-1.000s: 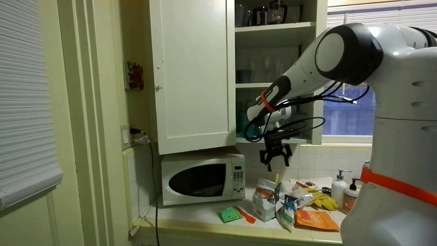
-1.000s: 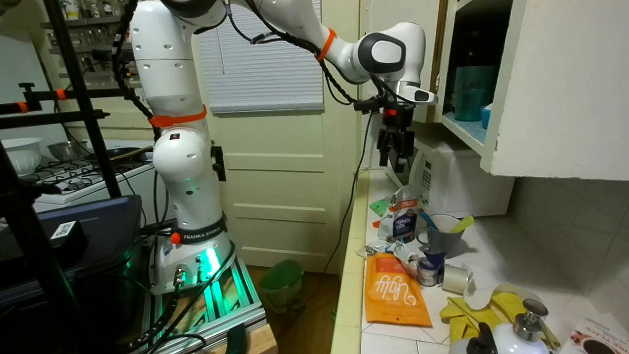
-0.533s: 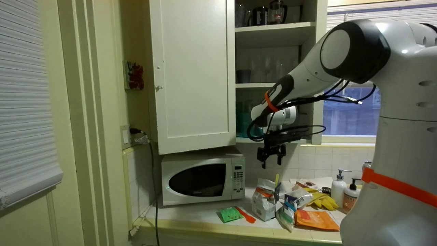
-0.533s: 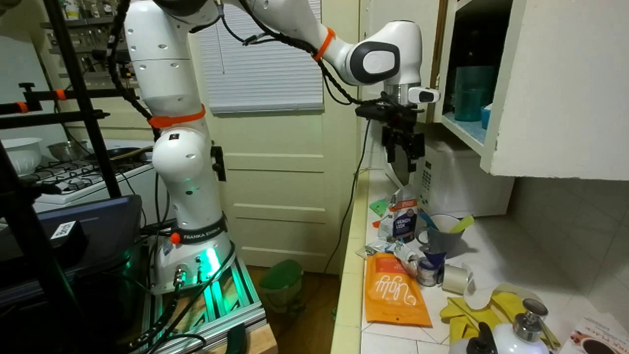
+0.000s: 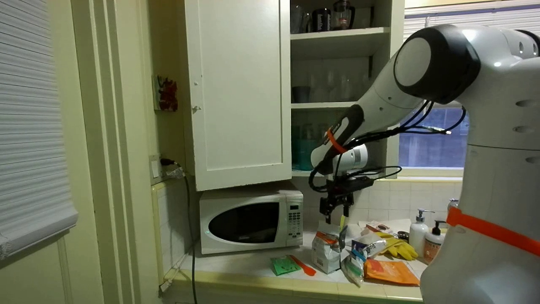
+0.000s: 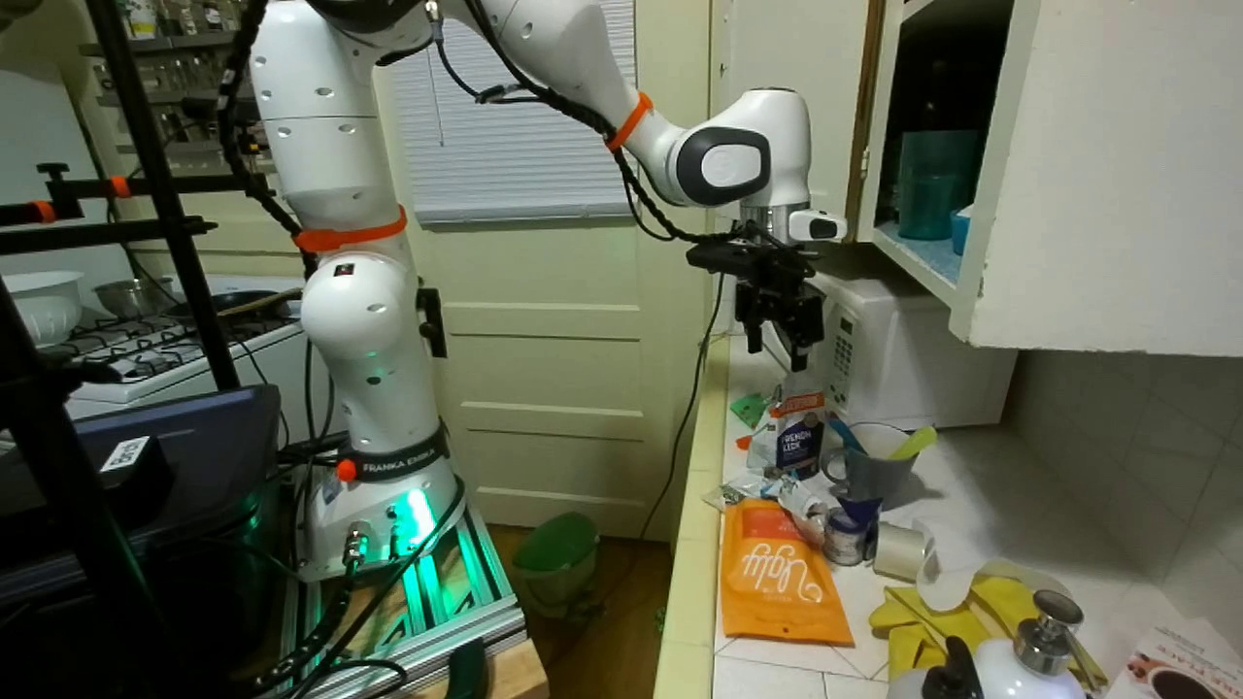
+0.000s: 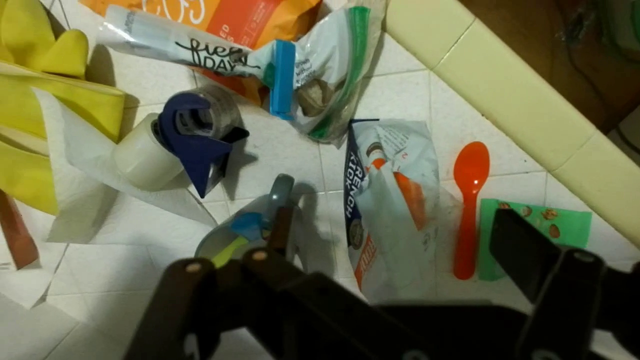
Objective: Pick up the paper bag from the table and put it in the cabinet
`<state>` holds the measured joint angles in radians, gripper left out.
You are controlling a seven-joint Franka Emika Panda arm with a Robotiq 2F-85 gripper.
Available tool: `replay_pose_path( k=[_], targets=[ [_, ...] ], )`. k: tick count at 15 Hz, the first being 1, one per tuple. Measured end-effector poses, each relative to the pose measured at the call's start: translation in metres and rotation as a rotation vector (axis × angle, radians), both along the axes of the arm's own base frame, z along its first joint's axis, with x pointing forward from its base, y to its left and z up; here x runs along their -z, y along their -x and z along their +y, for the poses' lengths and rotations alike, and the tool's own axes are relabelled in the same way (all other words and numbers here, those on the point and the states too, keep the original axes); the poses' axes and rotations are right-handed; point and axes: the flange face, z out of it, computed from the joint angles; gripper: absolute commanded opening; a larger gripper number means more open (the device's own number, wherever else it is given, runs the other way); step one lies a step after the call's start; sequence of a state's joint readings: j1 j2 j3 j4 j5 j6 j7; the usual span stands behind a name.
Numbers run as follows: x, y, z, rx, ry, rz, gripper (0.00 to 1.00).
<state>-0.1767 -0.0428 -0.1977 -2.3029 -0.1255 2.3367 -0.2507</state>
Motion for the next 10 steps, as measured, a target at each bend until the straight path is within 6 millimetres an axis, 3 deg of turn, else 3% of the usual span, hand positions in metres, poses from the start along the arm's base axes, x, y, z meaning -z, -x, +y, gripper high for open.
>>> replay_pose_path(
  k=[4,10],
  targets=[
    [0.012,-0.003,0.009,0.029,0.028,0.029,1.00],
    [0.005,-0.014,0.005,-0.021,-0.028,-0.201,1.00]
  ],
)
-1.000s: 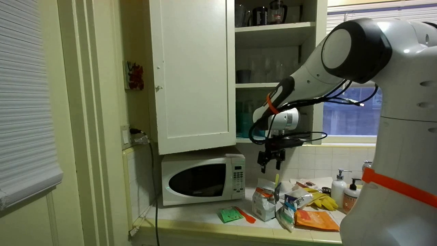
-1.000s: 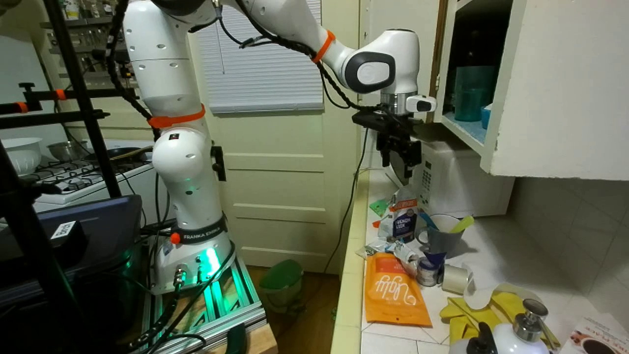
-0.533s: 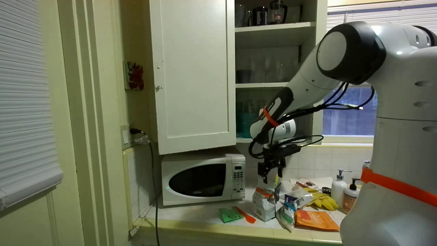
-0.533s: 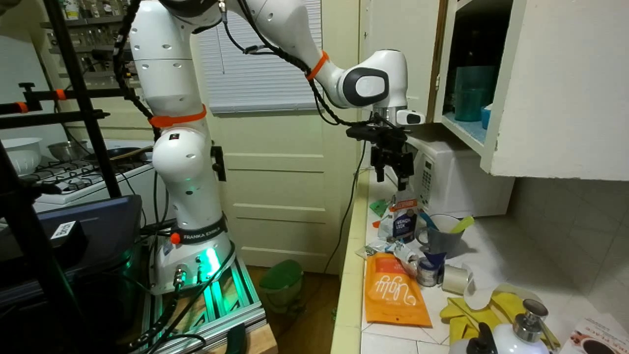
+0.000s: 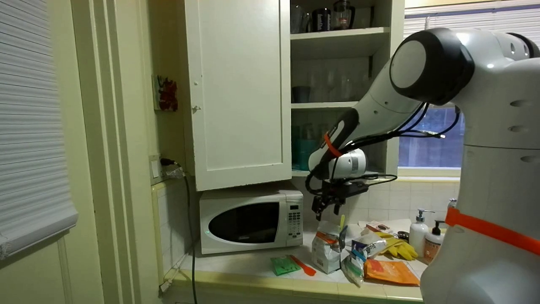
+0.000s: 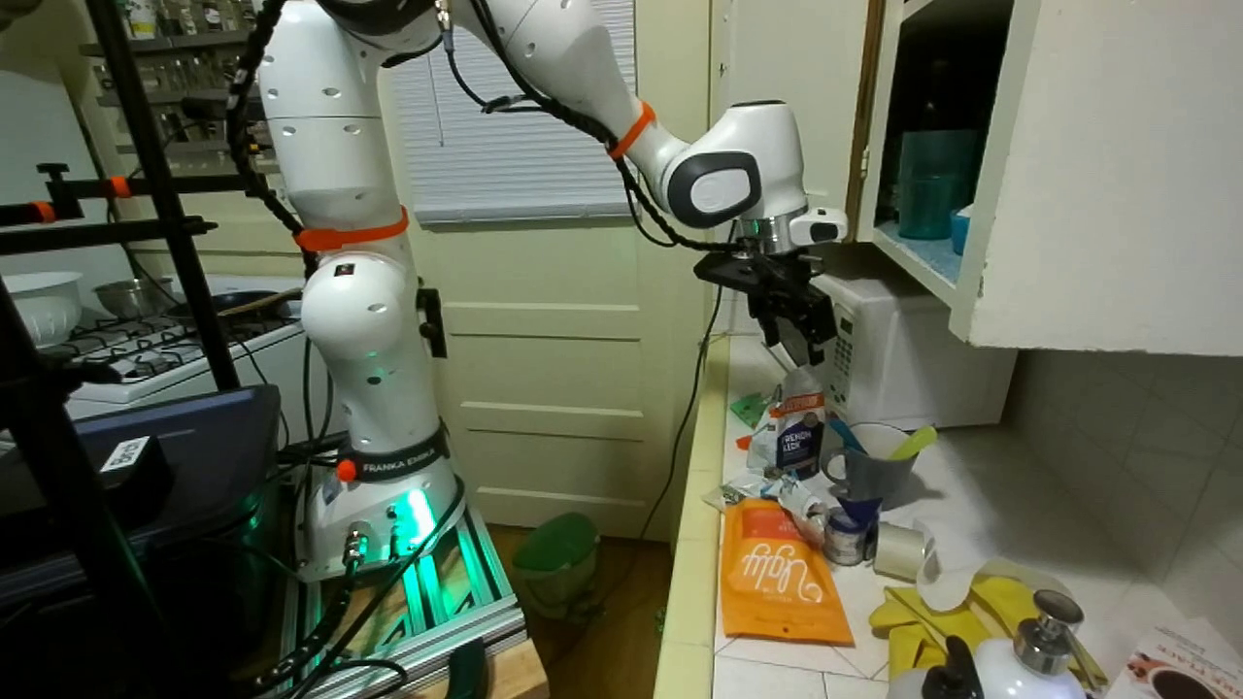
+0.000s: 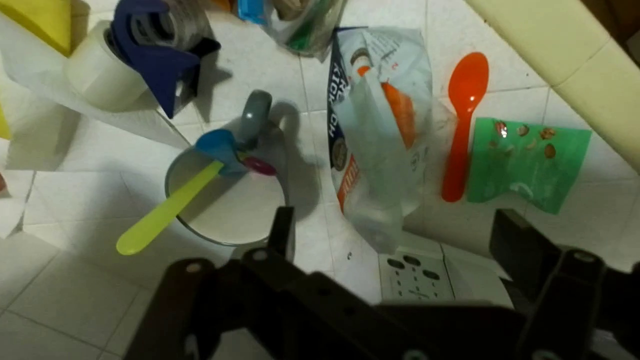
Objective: Pick up the paper bag from the table and put it in the cabinet
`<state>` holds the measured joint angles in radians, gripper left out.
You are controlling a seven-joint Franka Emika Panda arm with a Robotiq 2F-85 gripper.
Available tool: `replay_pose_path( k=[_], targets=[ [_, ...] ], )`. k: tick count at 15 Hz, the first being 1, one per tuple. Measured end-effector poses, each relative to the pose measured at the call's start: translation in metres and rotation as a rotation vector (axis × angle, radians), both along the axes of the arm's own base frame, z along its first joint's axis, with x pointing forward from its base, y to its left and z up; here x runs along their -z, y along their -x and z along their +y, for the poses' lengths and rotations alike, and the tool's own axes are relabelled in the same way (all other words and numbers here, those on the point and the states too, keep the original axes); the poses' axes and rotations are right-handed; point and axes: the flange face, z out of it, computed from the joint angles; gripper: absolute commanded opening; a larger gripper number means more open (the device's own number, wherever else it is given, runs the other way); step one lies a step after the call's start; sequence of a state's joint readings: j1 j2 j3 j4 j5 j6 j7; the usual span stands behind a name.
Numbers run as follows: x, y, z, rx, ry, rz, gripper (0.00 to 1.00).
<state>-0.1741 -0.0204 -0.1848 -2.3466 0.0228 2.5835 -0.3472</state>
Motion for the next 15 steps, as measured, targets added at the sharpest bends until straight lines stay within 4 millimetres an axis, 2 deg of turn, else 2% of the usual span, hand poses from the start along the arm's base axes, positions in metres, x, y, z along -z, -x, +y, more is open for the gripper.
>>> replay_pose_path(
  k=[3,8,11,15],
  targets=[
    [0.007,0.003,-0.002,-0.020,-0.038,-0.038,1.00],
    [0.006,0.000,-0.003,-0.022,-0.030,-0.051,1.00],
    [0.020,-0.001,-0.006,-0.024,-0.029,-0.031,1.00],
    [0.039,-0.001,-0.011,-0.026,-0.042,-0.002,0.64]
  ],
)
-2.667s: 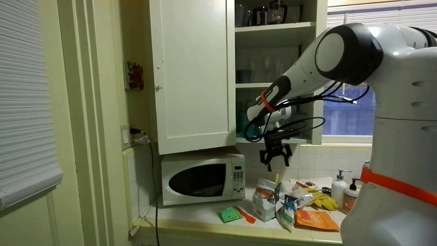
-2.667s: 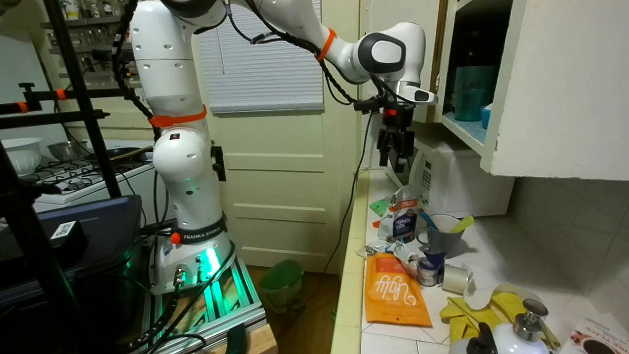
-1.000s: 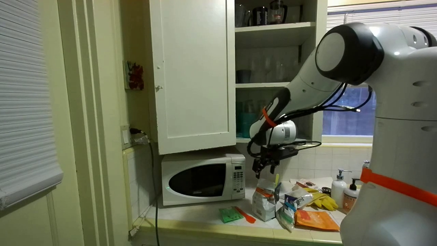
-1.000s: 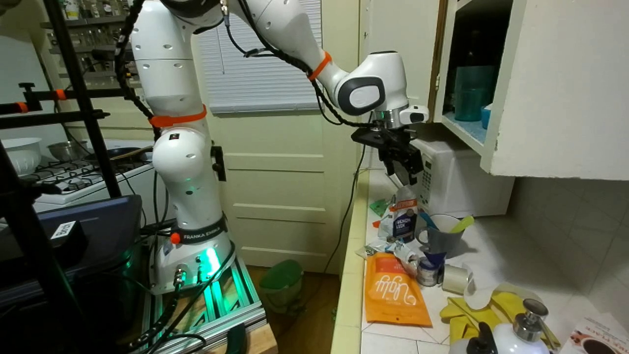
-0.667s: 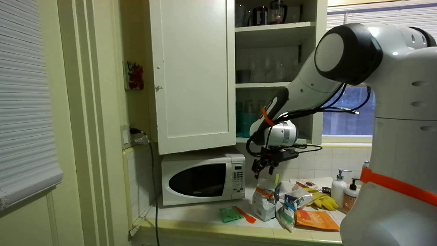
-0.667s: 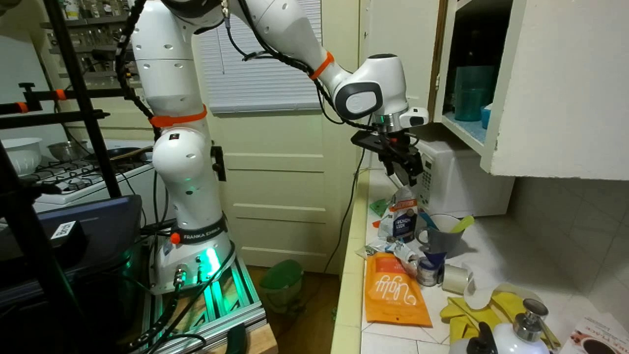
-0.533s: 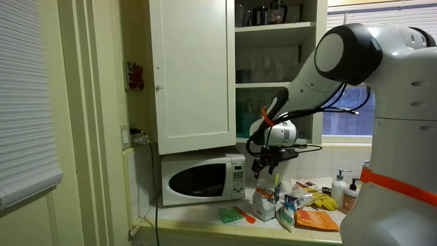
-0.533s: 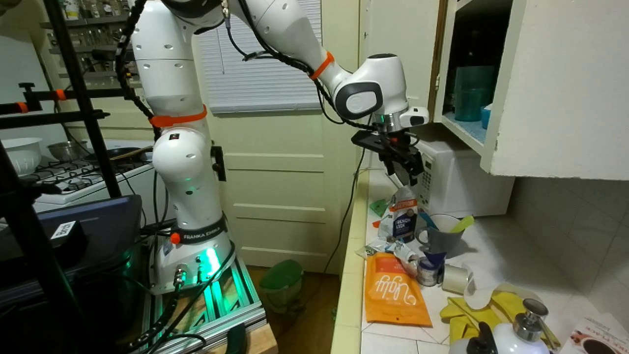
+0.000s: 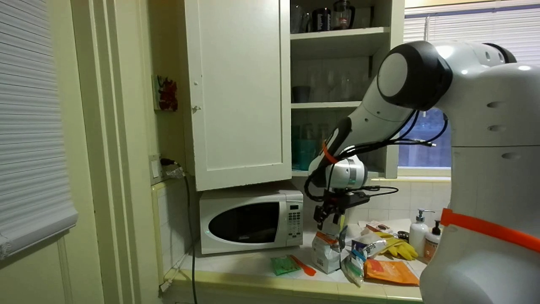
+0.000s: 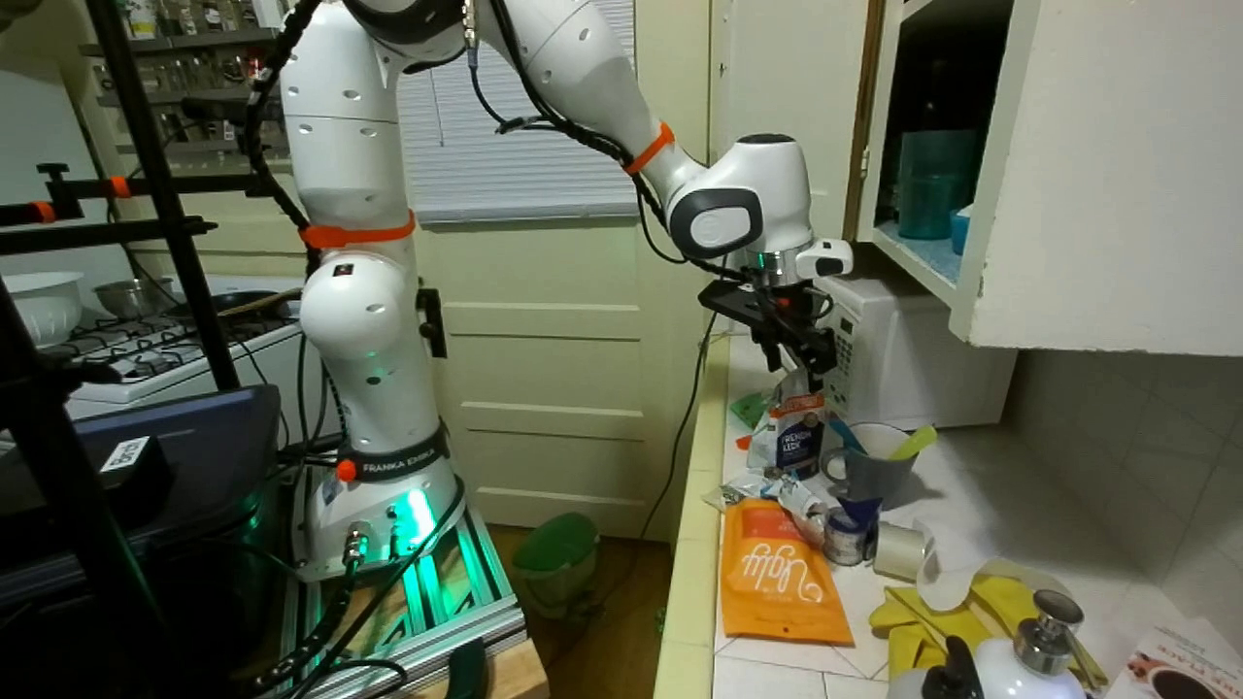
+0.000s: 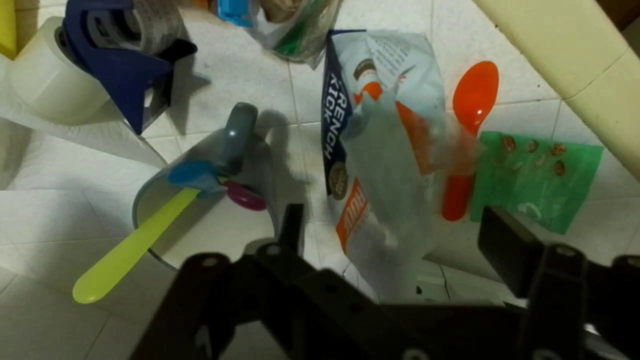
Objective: Pick up the paper bag from the table and put it in the cabinet
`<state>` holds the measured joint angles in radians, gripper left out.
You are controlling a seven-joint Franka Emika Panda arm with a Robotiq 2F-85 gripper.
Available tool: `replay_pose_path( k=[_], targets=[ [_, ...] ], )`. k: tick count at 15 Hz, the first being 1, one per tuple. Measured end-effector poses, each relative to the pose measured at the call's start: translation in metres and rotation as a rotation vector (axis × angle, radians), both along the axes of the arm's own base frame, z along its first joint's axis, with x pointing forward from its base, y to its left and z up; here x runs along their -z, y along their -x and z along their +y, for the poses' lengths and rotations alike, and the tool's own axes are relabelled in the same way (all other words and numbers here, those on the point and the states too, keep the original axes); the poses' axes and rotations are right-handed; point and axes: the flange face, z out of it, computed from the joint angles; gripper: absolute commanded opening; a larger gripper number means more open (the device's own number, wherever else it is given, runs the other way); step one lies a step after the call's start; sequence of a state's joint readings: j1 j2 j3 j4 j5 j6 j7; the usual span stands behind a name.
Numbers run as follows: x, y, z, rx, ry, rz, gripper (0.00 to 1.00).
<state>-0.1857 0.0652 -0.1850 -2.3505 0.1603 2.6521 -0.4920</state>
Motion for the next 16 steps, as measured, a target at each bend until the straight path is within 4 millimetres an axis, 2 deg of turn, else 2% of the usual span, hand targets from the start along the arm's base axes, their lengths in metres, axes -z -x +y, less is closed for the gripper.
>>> replay_pose_path(
  k=[1,7,9,16],
  targets=[
    [0.002,0.000,-0.001,0.002,-0.002,0.003,0.50],
    [-0.001,0.000,-0.010,0.019,0.000,-0.004,0.04],
    [-0.002,0.002,-0.013,0.023,0.011,0.002,0.00],
    [-0.008,0.000,-0.013,0.023,0.016,-0.006,0.01]
  ],
)
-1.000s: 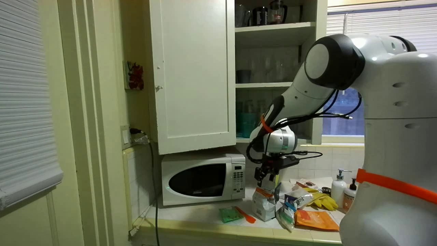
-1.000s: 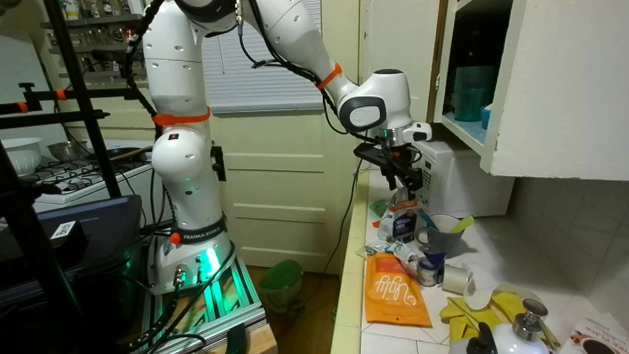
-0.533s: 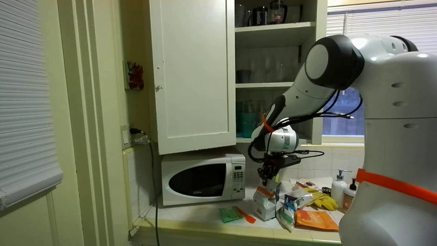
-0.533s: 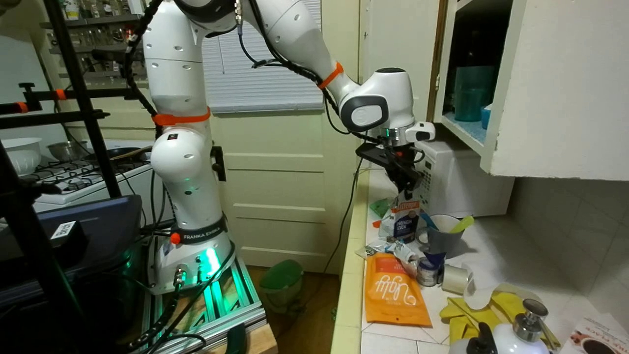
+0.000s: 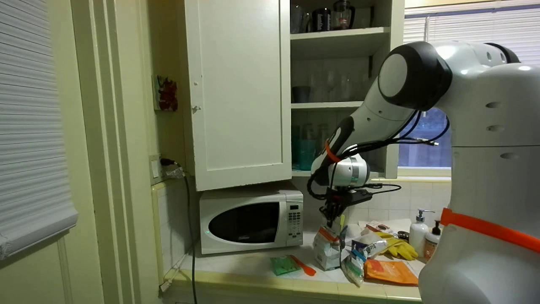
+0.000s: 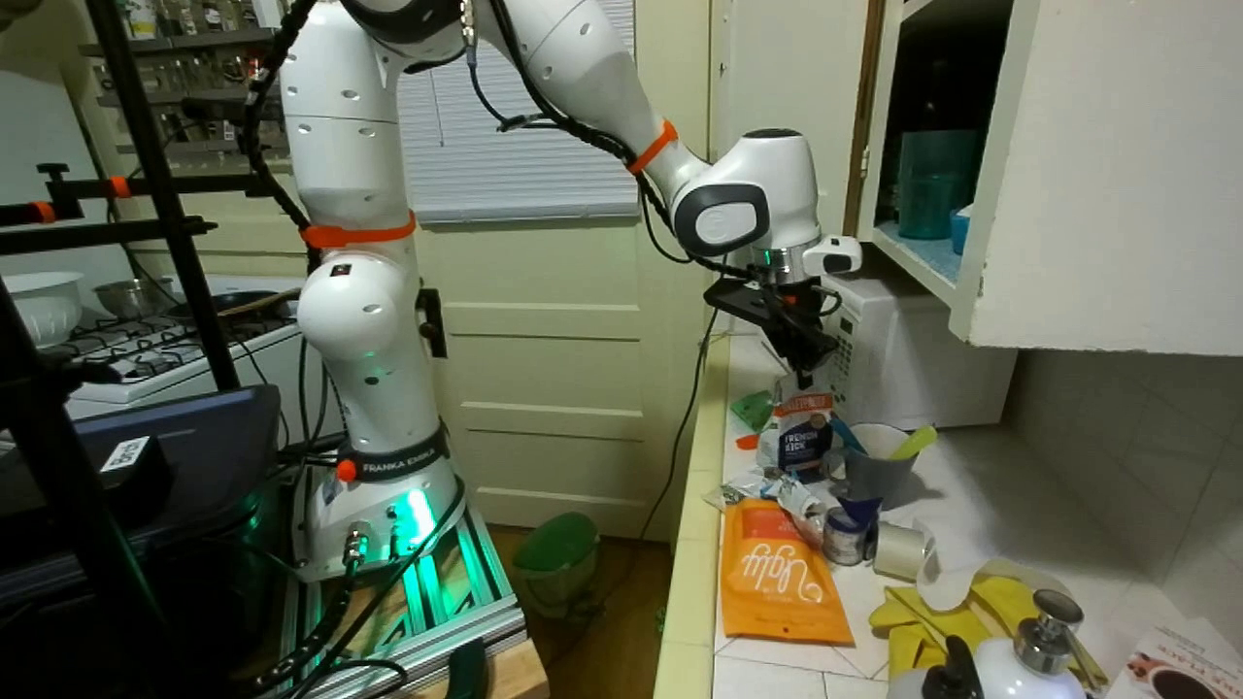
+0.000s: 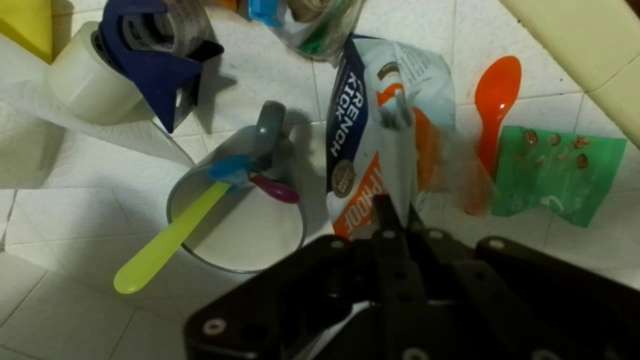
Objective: Pick up the paper bag from the table and put it in the cabinet
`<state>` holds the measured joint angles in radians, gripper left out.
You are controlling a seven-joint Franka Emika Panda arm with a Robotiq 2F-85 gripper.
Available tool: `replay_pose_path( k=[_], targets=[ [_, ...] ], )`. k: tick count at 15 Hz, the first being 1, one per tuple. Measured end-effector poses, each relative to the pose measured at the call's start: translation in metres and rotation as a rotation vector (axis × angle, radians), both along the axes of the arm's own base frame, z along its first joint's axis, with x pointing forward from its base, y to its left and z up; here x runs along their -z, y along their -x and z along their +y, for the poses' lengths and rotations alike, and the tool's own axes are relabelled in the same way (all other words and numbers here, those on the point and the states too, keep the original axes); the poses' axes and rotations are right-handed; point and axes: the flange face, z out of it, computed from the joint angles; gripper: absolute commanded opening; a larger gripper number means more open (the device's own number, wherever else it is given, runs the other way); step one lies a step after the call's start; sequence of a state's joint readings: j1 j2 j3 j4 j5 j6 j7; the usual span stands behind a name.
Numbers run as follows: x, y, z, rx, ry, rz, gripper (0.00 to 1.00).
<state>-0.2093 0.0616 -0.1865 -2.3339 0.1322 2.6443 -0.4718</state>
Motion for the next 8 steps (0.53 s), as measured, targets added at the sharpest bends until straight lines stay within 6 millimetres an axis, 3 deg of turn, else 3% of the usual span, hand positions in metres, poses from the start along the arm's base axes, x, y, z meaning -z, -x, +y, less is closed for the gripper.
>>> replay_pose_path(
  k=[4,8],
  targets=[
    [-0.033,0.002,-0.002,0.003,0.003,-0.042,0.01],
    [-0.084,0.014,-0.001,-0.023,-0.048,-0.021,0.01]
  ],
)
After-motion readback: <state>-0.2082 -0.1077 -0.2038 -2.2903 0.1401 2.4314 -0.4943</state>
